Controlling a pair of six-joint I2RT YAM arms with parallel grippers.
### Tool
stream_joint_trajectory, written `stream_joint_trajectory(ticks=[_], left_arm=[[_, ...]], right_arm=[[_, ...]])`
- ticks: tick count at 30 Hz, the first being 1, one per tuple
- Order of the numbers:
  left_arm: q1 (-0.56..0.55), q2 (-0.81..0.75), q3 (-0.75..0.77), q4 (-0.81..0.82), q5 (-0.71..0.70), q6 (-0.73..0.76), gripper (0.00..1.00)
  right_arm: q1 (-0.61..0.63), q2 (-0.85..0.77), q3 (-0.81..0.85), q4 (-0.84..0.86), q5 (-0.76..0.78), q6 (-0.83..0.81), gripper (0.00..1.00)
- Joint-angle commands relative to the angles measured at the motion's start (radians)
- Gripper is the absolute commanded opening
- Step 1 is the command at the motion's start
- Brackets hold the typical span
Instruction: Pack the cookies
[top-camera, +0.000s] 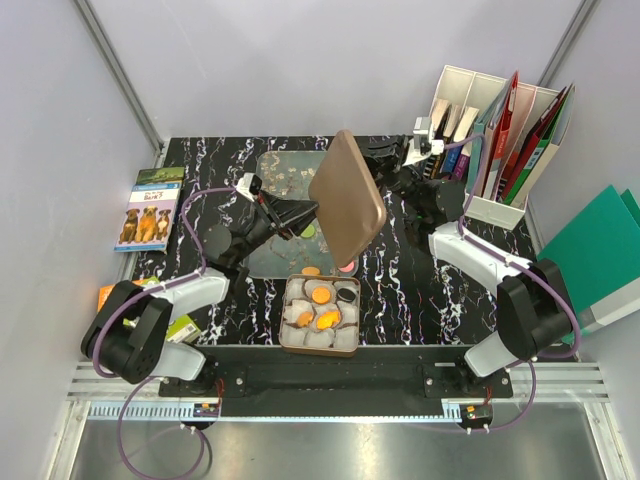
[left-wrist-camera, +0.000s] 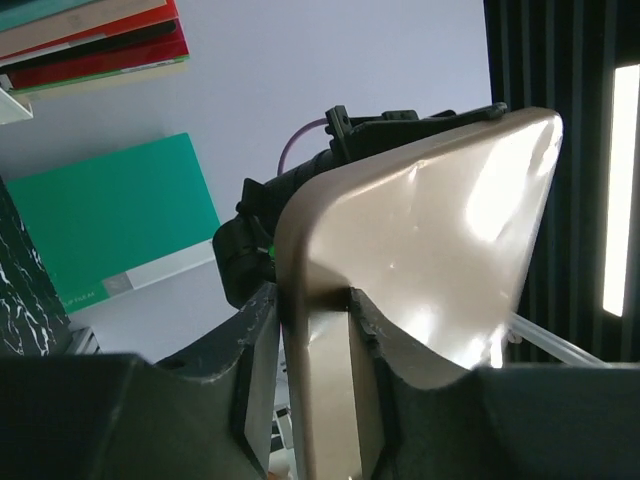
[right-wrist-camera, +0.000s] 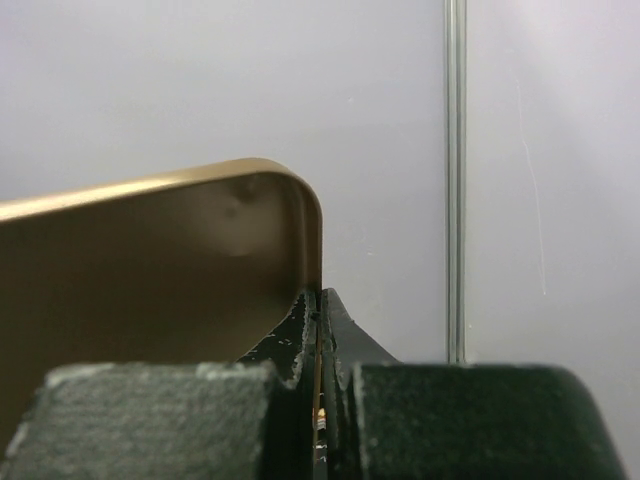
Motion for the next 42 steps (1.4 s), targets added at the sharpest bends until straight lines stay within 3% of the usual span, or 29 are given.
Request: stream_joint_trajectory(ticks=[1, 3, 9, 14, 19, 27, 37, 41, 42], left_arm=[[-0.015, -0.051, 0.054, 0.387, 0.018, 0.012, 0.26], [-0.018, -0.056, 0.058, 0.387, 0.018, 0.017, 0.16], [-0.021, -0.06, 0.059, 0.387, 0.016, 0.018, 0.0], [-0.02, -0.071, 0.053, 0.387, 0.01, 0.025, 0.0], [-0.02, -0.083, 0.036, 0.387, 0.009, 0.037, 0.0], [-0.02, -0.076, 0.018, 0.385, 0.015, 0.052, 0.0], [-0.02, -0.039, 0.025, 0.385, 0.022, 0.046, 0.0], [-0.02, -0.031, 0.033, 0.385, 0.038, 0.04, 0.14], [-0.018, -0.031, 0.033, 0.385, 0.039, 0.04, 0.21]], right_arm=[[0.007, -0.027, 0.005, 0.26, 0.014, 0.016, 0.0], [0.007, -0.028, 0.002, 0.26, 0.013, 0.02, 0.0], [0.007, -0.034, -0.021, 0.259, 0.014, 0.02, 0.0], [0.007, -0.045, -0.059, 0.257, 0.027, 0.031, 0.01], [0.007, -0.059, -0.108, 0.253, 0.013, 0.054, 0.14], [0.007, -0.105, -0.228, 0.248, -0.01, 0.08, 0.13], [0.007, -0.103, -0.237, 0.245, -0.047, 0.117, 0.1], [0.007, -0.099, -0.234, 0.243, -0.052, 0.126, 0.1], [0.007, -0.096, -0.234, 0.243, -0.053, 0.129, 0.1]])
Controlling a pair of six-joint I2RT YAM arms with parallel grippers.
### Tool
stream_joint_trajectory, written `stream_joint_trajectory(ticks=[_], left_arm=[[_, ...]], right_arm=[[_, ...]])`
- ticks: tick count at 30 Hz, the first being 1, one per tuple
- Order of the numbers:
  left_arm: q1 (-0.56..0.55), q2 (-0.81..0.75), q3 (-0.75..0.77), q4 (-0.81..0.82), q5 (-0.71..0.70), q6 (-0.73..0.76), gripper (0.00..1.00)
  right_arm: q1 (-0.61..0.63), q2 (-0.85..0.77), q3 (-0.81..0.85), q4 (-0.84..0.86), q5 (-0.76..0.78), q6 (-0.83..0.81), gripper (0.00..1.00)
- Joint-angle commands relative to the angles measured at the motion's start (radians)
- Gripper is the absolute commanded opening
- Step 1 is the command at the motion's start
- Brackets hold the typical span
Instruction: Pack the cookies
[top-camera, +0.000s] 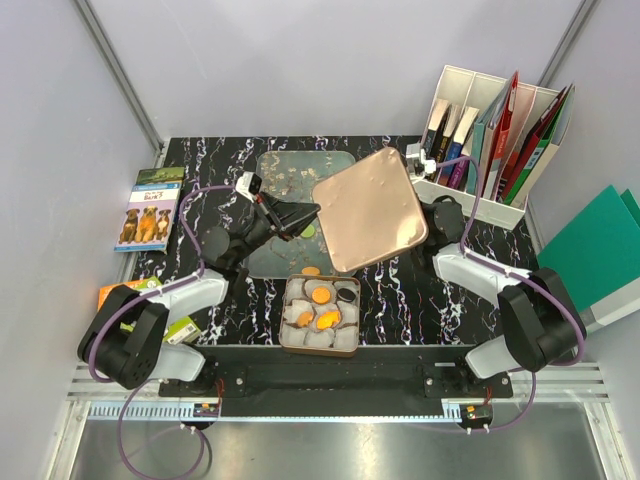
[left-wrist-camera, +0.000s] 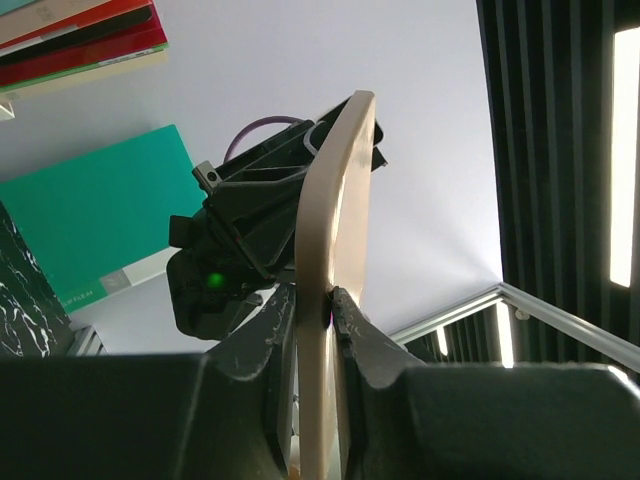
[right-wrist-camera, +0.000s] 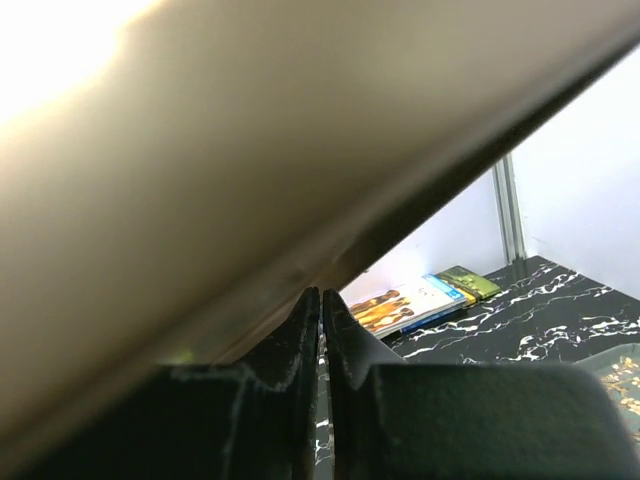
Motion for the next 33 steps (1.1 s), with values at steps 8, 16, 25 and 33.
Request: stream_joint_trajectory(ticks=[8, 16, 25, 33], left_arm=[[-0.006, 0.005, 0.04, 0.381, 0.042, 0.011, 0.03], [-0.003, -0.018, 0.03, 0.381, 0.037, 0.015, 0.0], [0.191, -0.162, 0.014, 0.113, 0.216, 0.037, 0.0], [0.255, -0.374, 0.011, -0.496, 0.286, 0.422, 0.0]], right_arm=[[0.007, -0.014, 0.012, 0.245, -0.039, 0.035, 0.1], [0.007, -0.026, -0.009, 0.235, -0.034, 0.019, 0.1], [0.007, -0.299, 0.069, -0.772, 0.5, -0.312, 0.15], [0.006, -0.385, 0.068, -1.142, 0.994, -0.3, 0.21]])
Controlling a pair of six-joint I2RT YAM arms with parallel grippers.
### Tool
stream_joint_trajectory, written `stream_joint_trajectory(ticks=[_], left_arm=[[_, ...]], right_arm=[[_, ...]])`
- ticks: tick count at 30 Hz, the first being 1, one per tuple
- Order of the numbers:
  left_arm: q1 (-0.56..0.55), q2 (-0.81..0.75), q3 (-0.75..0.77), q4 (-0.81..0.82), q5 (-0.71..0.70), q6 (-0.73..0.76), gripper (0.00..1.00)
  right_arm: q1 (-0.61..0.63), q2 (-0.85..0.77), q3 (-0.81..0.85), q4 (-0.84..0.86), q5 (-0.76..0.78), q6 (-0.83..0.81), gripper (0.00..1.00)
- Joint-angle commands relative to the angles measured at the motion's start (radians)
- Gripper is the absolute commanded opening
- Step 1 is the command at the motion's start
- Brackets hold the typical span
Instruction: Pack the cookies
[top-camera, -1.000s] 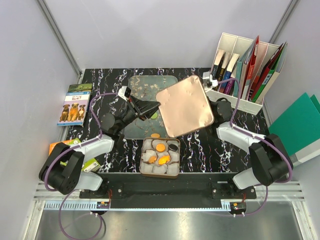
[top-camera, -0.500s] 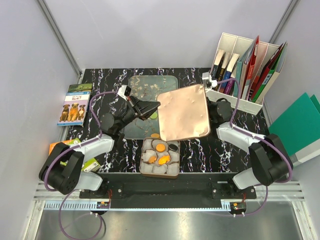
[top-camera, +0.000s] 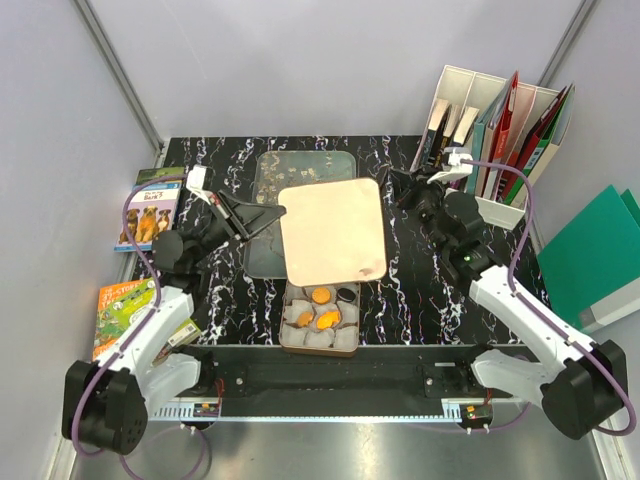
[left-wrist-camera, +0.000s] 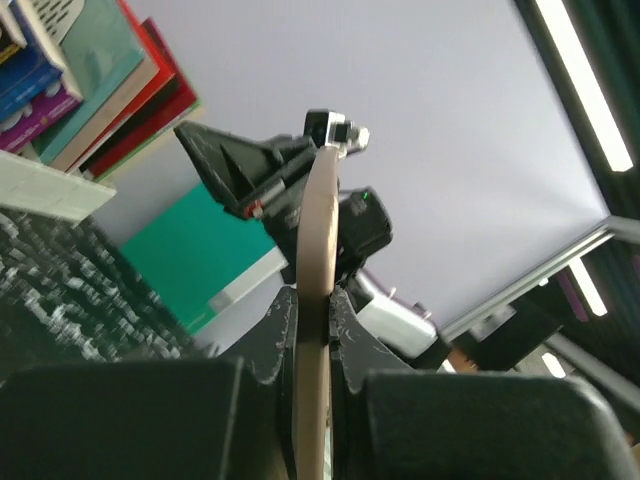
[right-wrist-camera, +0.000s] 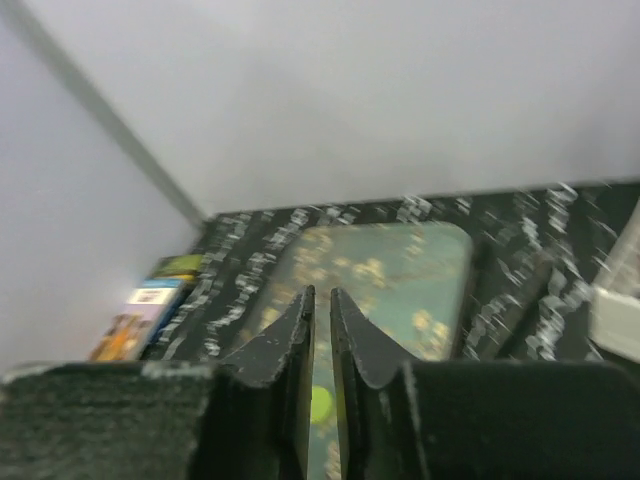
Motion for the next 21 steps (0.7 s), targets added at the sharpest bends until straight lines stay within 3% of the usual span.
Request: stream_joint_trajectory(ticks=[1, 3, 6, 13, 21], left_arm=[[0.001, -0.067, -0.006, -0.284, 0.056, 0.216, 0.0], [0.002, -0.076, 0.003, -0.368, 0.062, 0.267, 0.0], [0.001, -0.102, 0.032, -0.6, 0.056, 0.396, 0.0], [0.002, -0.112, 0.09, -1.069, 0.031, 0.665, 0.0], [0.001, -0.066, 0.079, -1.18, 0.059, 0.738, 0.0]], right_arm=[[0.0, -0.014, 0.034, -0.269, 0.301, -0.006, 0.21], [0.0, -0.017, 0.045, -0.336, 0.343, 0.042, 0.21], [0.0, -0.031, 0.074, -0.491, 0.458, 0.16, 0.11], [0.0, -0.089, 0.054, -0.7, 0.363, 0.205, 0.12], [-0.002, -0.172, -0.07, -0.706, 0.282, 0.274, 0.13]])
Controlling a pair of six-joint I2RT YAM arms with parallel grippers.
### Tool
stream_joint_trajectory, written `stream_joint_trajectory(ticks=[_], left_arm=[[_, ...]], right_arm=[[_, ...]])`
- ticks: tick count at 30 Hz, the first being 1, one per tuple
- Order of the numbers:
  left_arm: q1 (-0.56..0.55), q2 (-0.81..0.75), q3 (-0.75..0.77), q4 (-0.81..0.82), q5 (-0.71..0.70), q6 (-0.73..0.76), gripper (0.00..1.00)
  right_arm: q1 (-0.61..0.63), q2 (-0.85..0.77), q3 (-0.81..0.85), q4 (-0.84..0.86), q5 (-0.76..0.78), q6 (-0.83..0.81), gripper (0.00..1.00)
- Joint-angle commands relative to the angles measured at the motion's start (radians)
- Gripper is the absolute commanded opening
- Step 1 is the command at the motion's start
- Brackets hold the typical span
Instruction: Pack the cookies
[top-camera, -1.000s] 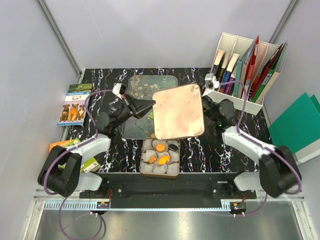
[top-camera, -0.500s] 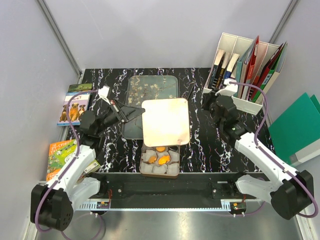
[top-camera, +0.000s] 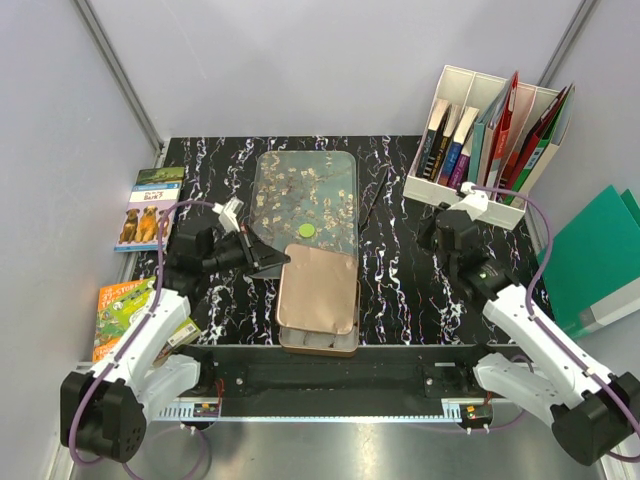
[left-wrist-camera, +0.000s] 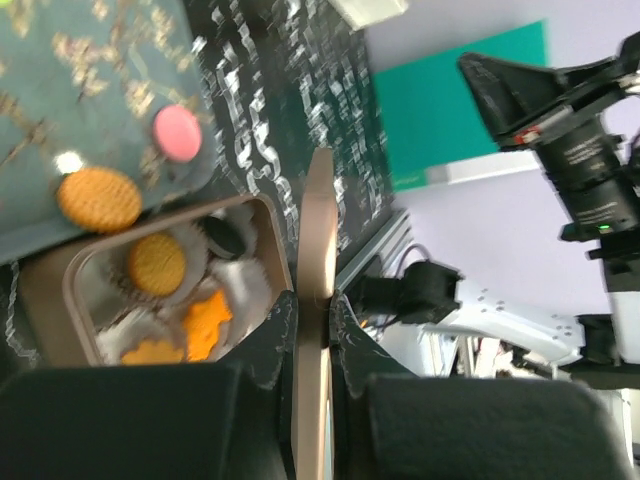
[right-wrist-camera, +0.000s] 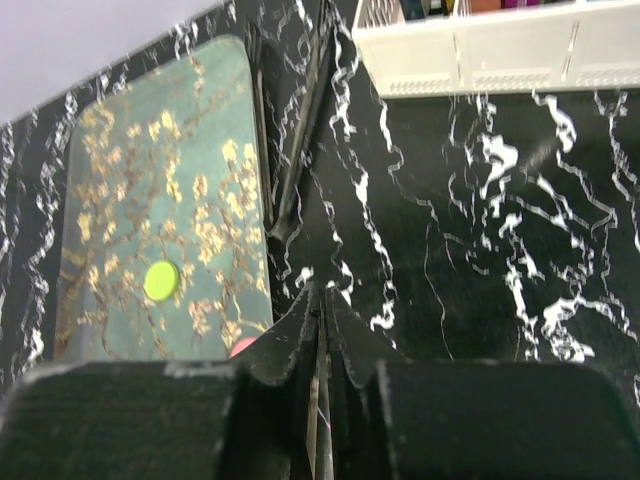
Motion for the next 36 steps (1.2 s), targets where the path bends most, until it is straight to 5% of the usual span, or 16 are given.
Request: stream_joint_trajectory(ticks=[1, 14, 36], left_arm=[[0.003, 0.031, 0.044, -0.071, 0.042, 0.072, 0.0], [-0.011, 0.034, -0.04, 0.179, 0.116, -0.073, 0.0], [-0.054, 0.086, -0.131, 0.22, 0.034, -0.055, 0.0]], right_arm=[[0.0, -0.013, -0.037, -0.026, -0.06, 0.058, 0.13], [0.0, 0.048, -0.063, -0.003, -0.14, 0.1, 0.13], [0.0, 0.058, -0.073, 0.009, -0.149, 0.092, 0.13]])
